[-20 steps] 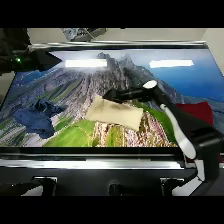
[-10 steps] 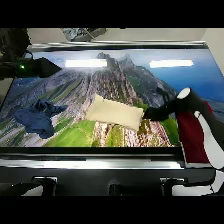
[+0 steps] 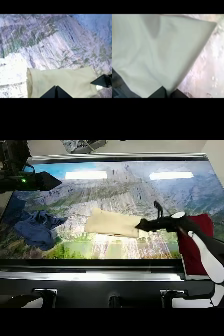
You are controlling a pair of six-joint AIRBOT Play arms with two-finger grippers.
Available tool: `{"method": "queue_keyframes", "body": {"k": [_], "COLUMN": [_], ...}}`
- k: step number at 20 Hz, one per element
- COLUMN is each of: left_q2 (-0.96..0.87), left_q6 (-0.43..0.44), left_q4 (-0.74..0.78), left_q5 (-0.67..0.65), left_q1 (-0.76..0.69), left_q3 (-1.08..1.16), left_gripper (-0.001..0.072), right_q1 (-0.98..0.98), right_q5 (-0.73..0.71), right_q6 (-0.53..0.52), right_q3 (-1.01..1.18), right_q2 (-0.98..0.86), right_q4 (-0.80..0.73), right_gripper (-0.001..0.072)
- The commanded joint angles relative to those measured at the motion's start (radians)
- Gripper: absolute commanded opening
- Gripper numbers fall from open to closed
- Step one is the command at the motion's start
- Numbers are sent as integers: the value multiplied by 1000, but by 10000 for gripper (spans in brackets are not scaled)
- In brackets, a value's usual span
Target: Fold the shirts.
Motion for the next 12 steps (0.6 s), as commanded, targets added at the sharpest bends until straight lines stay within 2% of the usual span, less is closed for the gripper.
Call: {"method": "queue_keyframes", "body": {"k": [1, 3, 5, 7, 12], "left_q2": [-3, -6, -10, -11, -10], "left_q6": [11, 12, 23, 23, 23], "left_q4": [1, 1, 1, 1, 0], "left_q5": [1, 4, 4, 4, -1], "left_q1": [0, 0, 0, 0, 0], "left_q3": [-1, -8, -23, -43, -59], "left_gripper": [28, 27, 27, 28, 27], "right_q1": [-90, -195, -309, -414, -619], "right_q5": [137, 252, 380, 462, 556], "right_q6": [-5, 121, 188, 205, 284], "right_q3": [150, 295, 441, 561, 740], "right_q2": [79, 127, 154, 174, 187], "right_q4": [-93, -249, -369, -414, -413], "right_gripper": [40, 40, 40, 41, 41]}}
